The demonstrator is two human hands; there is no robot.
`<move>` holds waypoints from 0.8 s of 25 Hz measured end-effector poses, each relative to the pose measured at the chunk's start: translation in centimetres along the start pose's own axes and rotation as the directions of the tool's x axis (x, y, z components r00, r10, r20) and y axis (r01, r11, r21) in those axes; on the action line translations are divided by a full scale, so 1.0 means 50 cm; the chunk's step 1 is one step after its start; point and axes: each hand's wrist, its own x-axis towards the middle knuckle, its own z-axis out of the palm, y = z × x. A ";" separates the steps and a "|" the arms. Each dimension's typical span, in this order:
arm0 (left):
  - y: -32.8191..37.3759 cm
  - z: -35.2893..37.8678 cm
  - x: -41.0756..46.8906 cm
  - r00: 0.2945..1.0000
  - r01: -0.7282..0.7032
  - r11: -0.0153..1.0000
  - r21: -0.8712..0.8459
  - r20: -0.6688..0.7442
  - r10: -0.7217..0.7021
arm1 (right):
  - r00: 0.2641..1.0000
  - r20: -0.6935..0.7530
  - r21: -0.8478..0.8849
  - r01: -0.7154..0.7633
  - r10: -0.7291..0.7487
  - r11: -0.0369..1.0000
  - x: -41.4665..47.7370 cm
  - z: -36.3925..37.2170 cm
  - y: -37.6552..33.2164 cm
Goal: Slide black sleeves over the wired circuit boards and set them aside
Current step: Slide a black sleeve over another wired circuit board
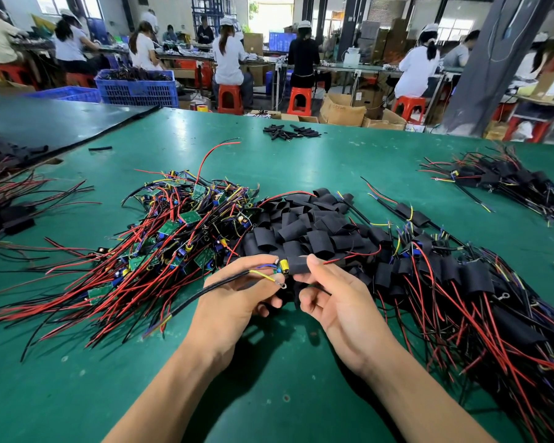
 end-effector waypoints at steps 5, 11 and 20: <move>0.000 -0.003 0.001 1.000 0.003 1.000 0.005 -0.009 -0.003 | 0.999 0.036 0.044 0.003 -0.005 0.999 0.003 -0.008 0.008; 0.002 -0.006 0.000 1.000 0.031 0.999 0.008 -0.002 -0.031 | 0.996 0.085 -0.009 0.016 -0.016 1.000 0.006 -0.013 0.014; 0.001 -0.004 -0.002 1.000 0.025 0.999 0.031 0.010 -0.025 | 0.991 0.105 -0.154 0.103 -0.088 0.983 0.007 -0.016 0.022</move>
